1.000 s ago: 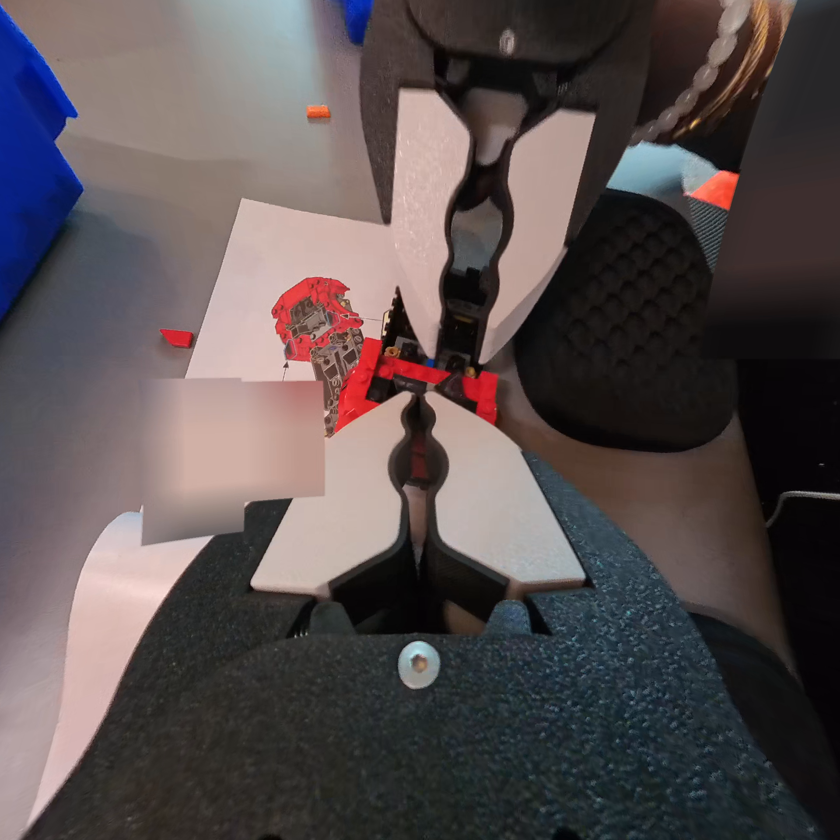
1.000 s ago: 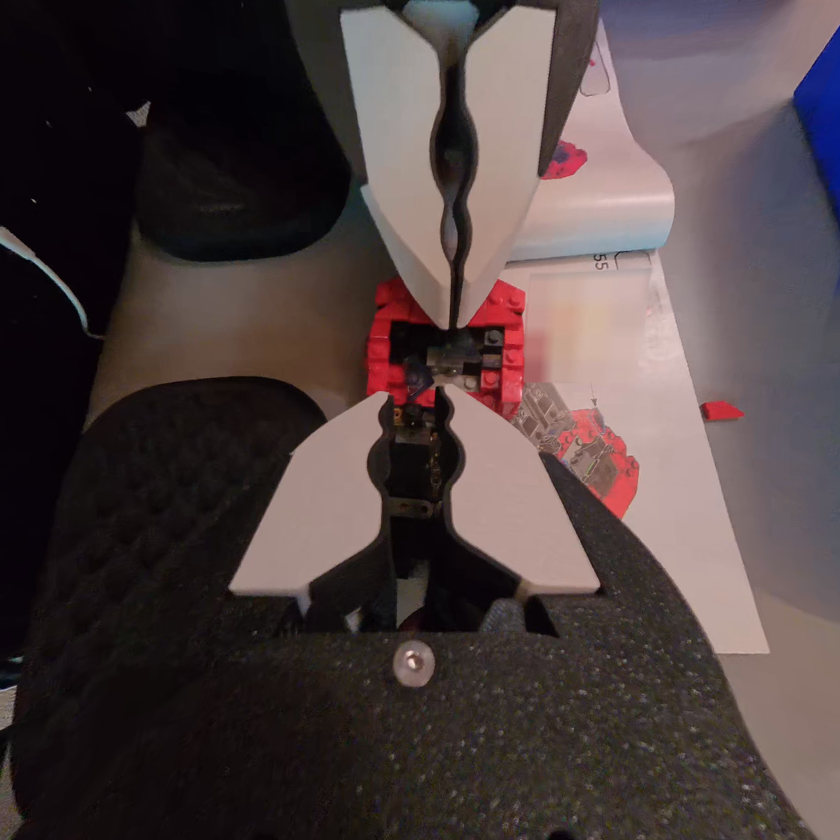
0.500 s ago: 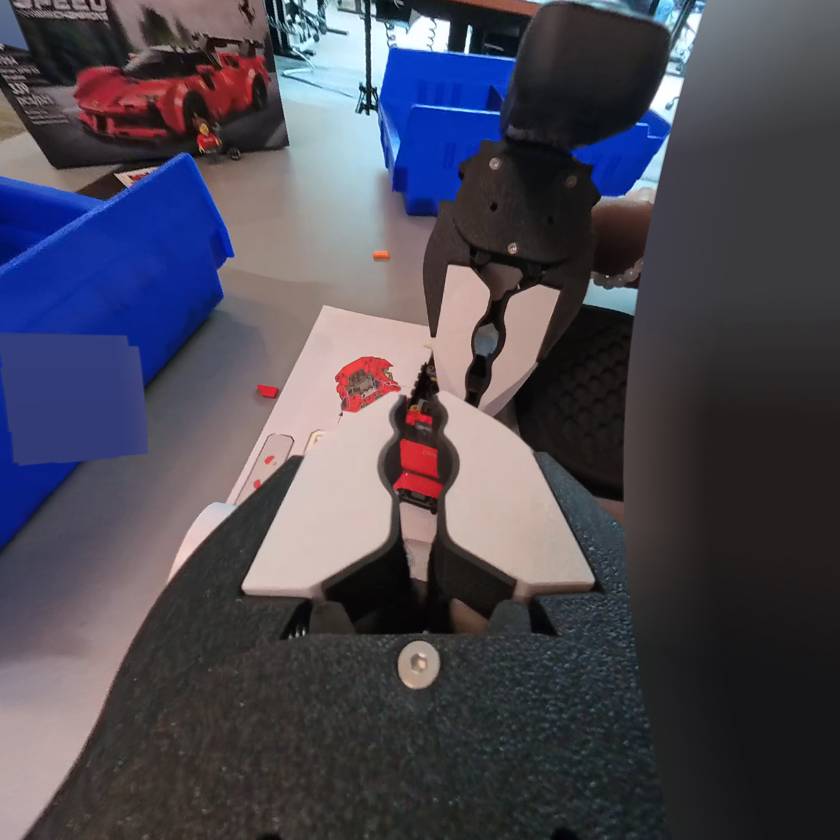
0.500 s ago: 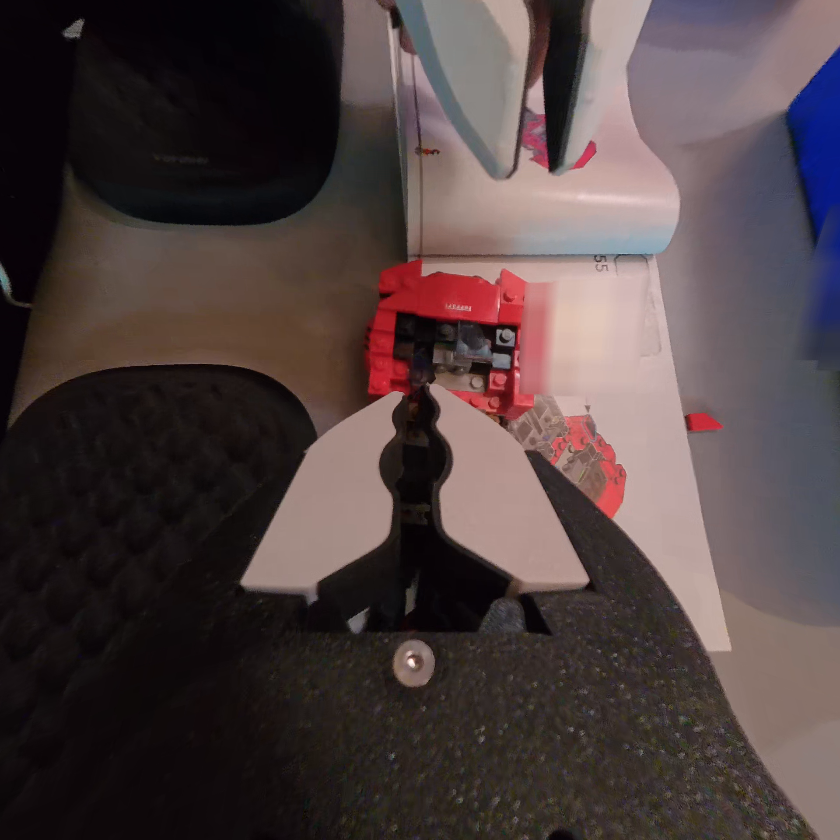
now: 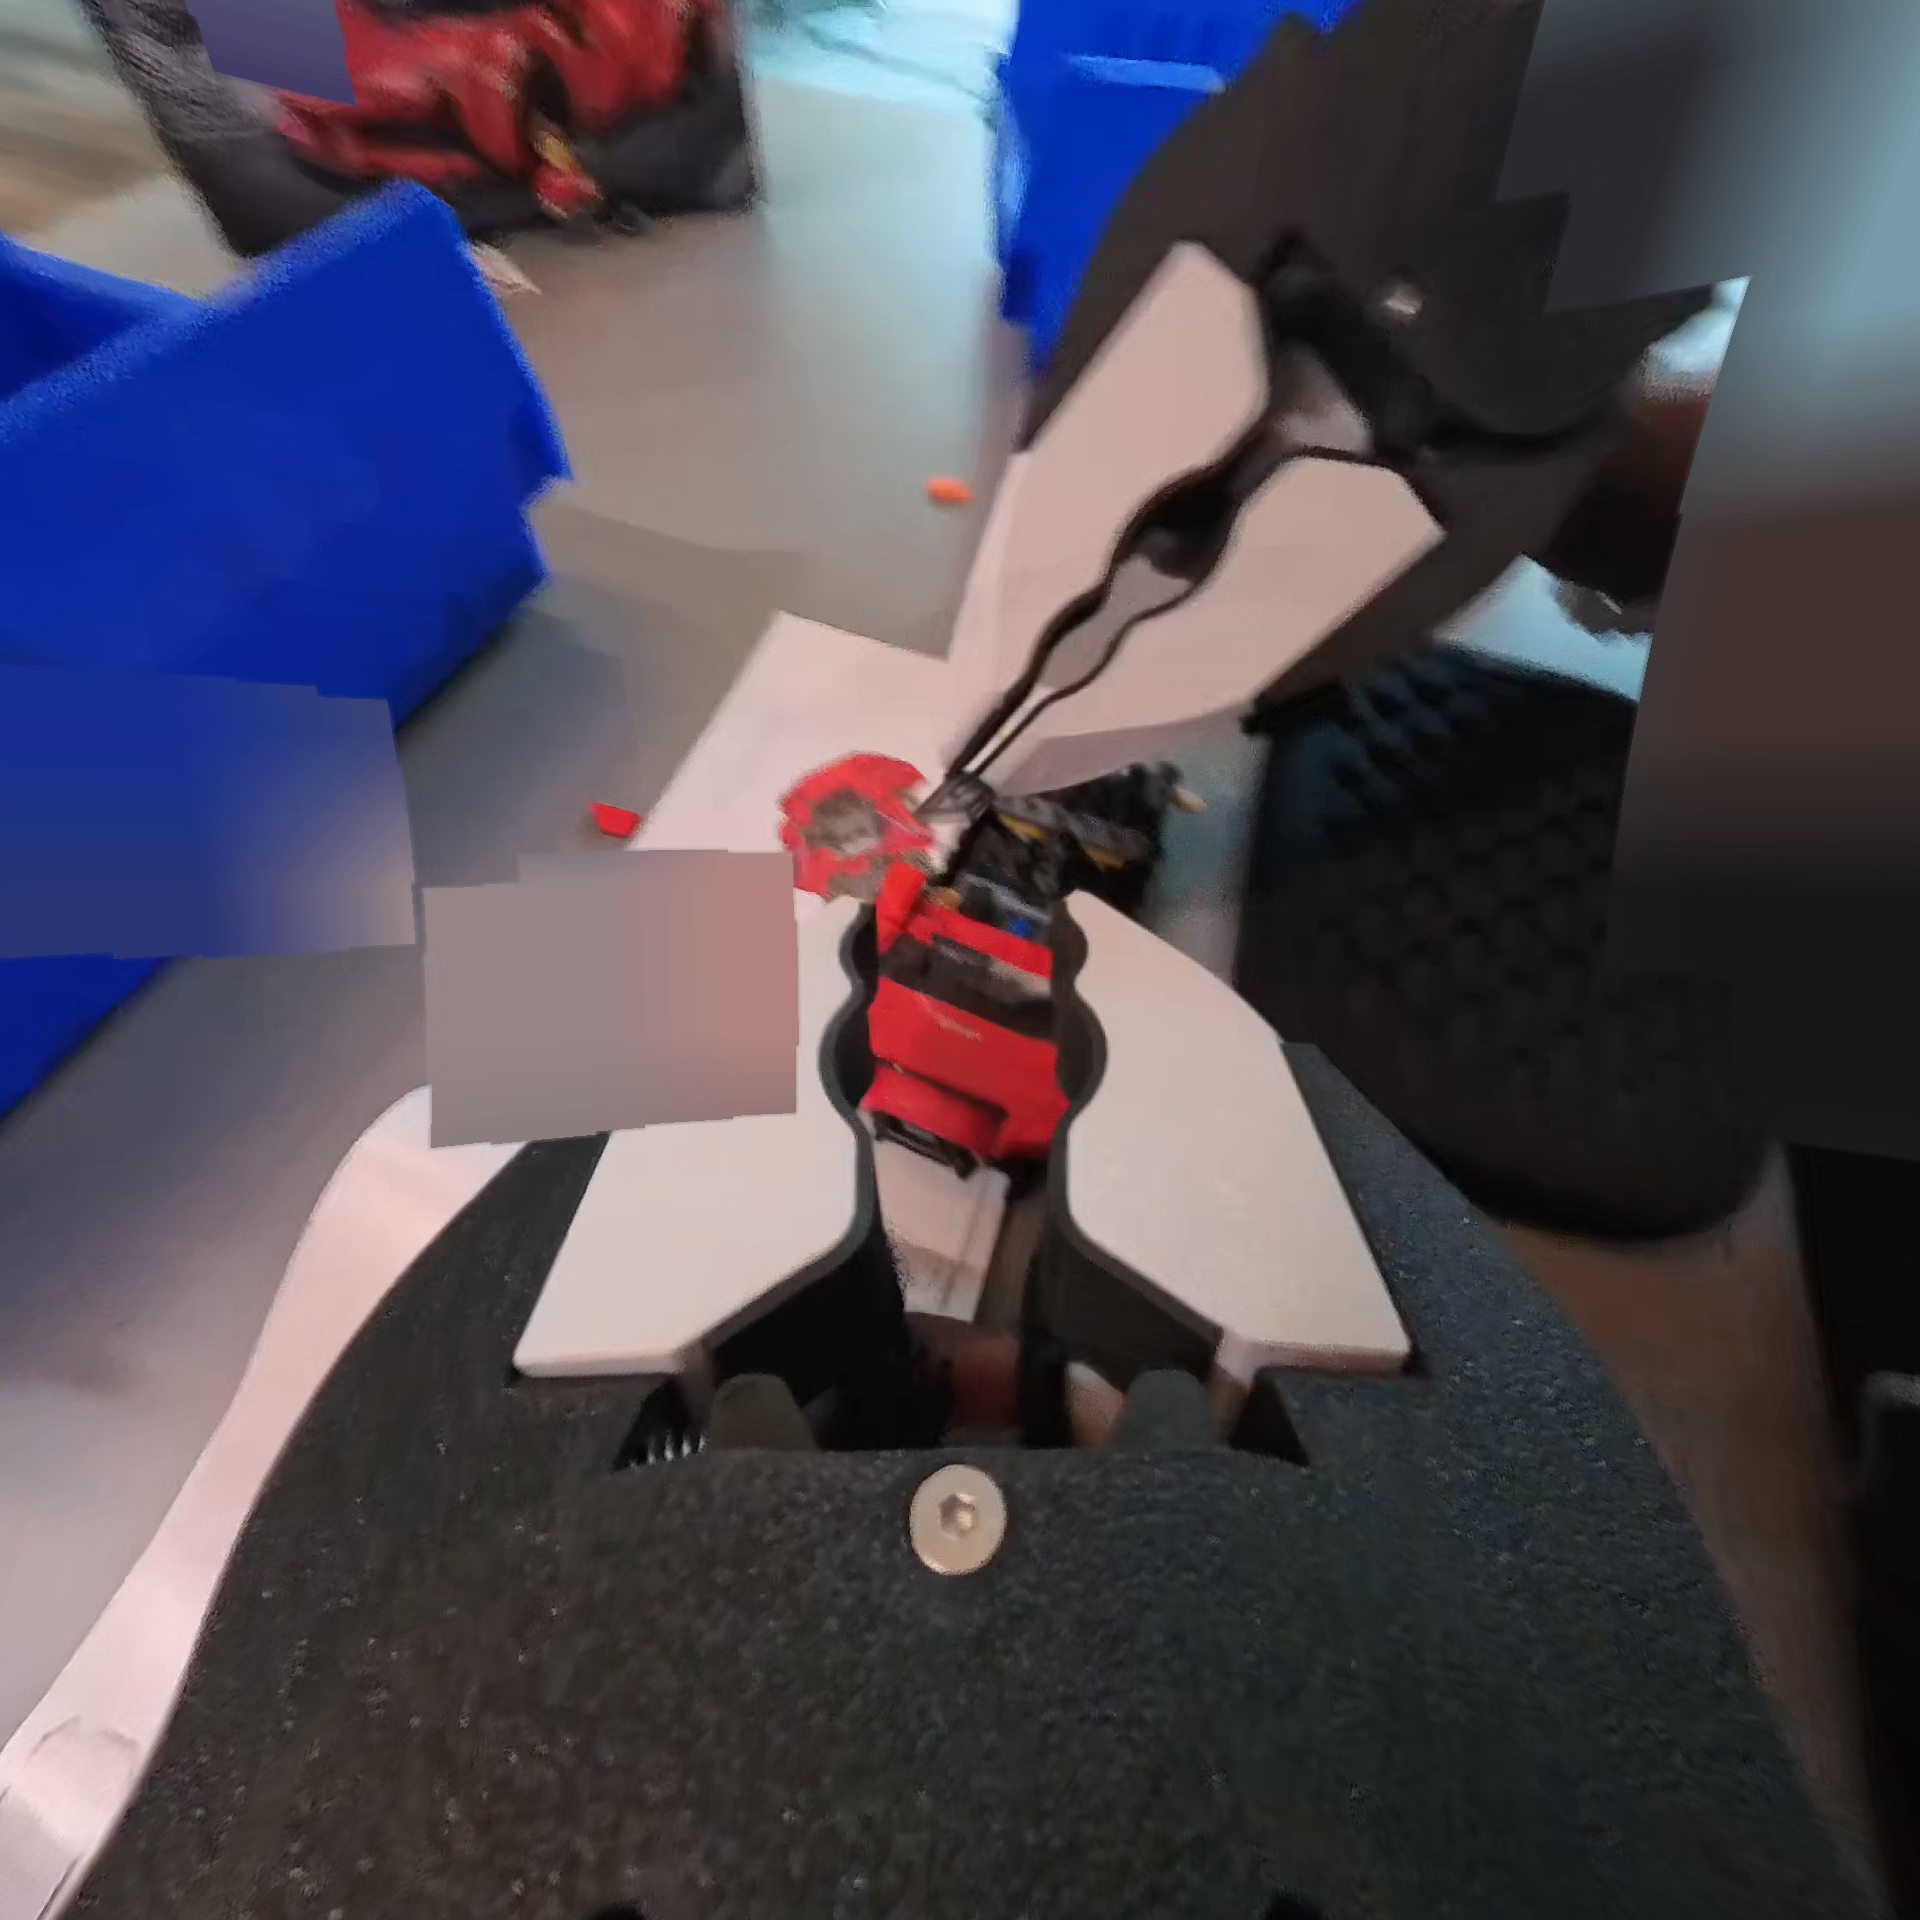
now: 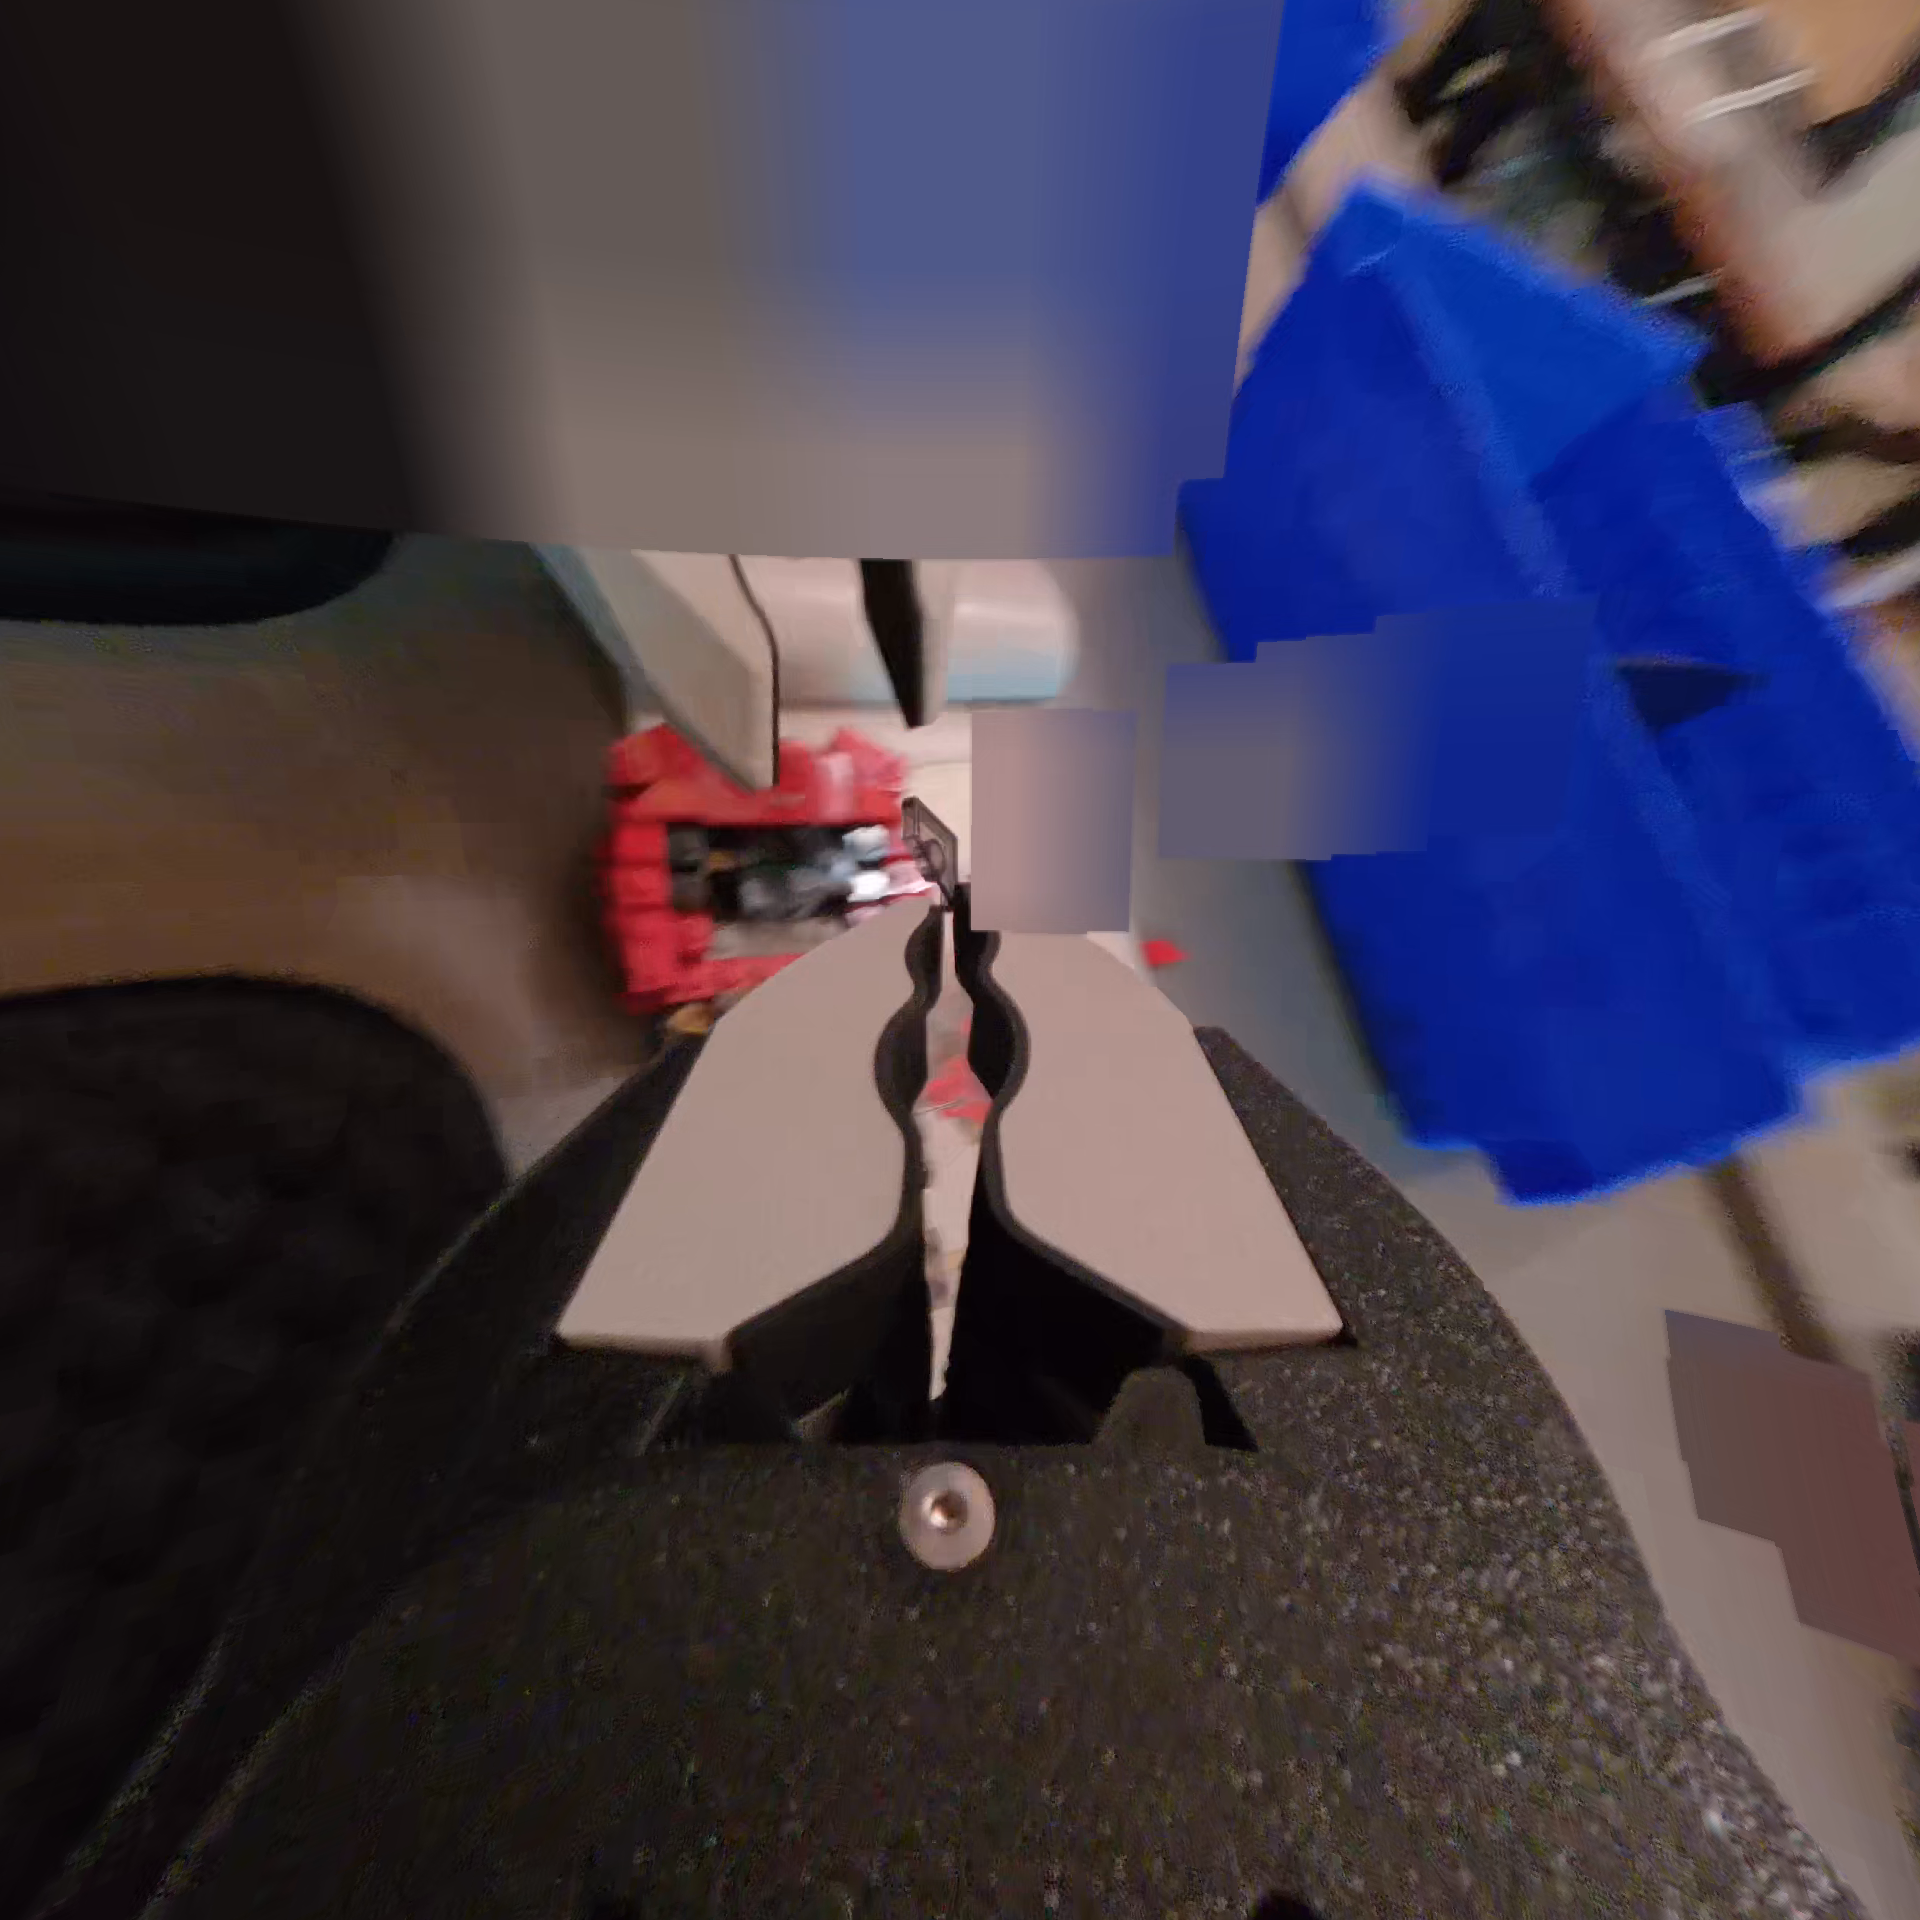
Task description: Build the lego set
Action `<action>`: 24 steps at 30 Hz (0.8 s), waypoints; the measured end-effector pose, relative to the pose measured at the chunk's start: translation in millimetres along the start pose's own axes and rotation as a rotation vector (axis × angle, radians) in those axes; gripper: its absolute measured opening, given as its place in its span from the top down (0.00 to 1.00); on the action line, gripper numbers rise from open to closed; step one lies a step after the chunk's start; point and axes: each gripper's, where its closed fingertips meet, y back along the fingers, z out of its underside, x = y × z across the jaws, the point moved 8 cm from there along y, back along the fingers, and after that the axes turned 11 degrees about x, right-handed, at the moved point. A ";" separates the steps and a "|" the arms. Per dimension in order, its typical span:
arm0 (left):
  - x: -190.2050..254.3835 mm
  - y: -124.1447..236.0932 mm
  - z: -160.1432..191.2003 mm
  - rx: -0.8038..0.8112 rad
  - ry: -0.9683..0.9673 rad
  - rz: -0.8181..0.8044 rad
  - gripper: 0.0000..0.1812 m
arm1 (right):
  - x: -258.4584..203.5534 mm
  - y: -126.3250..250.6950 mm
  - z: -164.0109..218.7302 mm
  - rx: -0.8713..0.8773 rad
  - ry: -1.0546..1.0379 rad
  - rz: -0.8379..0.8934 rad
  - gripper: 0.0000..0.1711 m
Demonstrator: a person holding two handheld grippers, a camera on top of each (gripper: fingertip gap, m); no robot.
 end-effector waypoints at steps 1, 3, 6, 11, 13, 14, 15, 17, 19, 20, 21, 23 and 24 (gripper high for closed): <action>-0.9 -0.6 -3.9 0.048 -0.006 -0.064 0.84 | 1.8 2.6 -6.3 0.020 0.021 0.087 0.99; -1.9 0.4 -13.6 0.151 -0.015 -0.152 0.86 | 1.2 5.2 -14.5 0.029 0.051 0.198 0.99; -1.4 1.5 -23.5 0.217 -0.003 -0.176 0.88 | -3.9 3.5 -17.7 0.001 0.090 0.268 0.99; 3.8 -6.8 -18.2 0.169 0.015 -0.139 0.89 | -9.3 2.1 -25.9 0.017 0.102 0.288 0.99; 4.2 -6.3 -19.9 0.194 0.017 -0.138 0.91 | -11.3 1.5 -27.8 0.008 0.128 0.289 0.99; 3.3 -5.2 -20.9 0.206 0.019 -0.141 0.92 | -12.2 1.5 -28.3 0.010 0.135 0.287 0.99; 2.7 -4.2 -21.3 0.211 0.023 -0.137 0.93 | -12.6 1.9 -28.8 0.017 0.136 0.286 0.99; 2.3 -3.2 -20.4 0.206 0.025 -0.120 0.94 | -12.8 3.4 -28.9 0.035 0.123 0.271 0.99; 2.2 -1.1 -19.6 0.227 0.046 -0.074 0.95 | -12.0 7.6 -28.6 0.093 0.094 0.220 0.98; 1.8 1.2 -19.9 0.258 0.074 -0.021 0.95 | -9.9 11.8 -29.1 0.162 0.031 0.167 0.98; 1.8 4.5 -20.9 0.303 0.113 0.054 0.95 | -6.1 17.0 -29.2 0.248 -0.079 0.085 0.95; 1.6 11.6 -23.5 0.369 0.175 0.187 0.95 | 5.9 25.8 -26.6 0.415 -0.394 -0.128 0.88; 2.3 14.1 -24.1 0.382 0.162 0.229 0.95 | 11.3 28.6 -25.8 0.494 -0.553 -0.250 0.85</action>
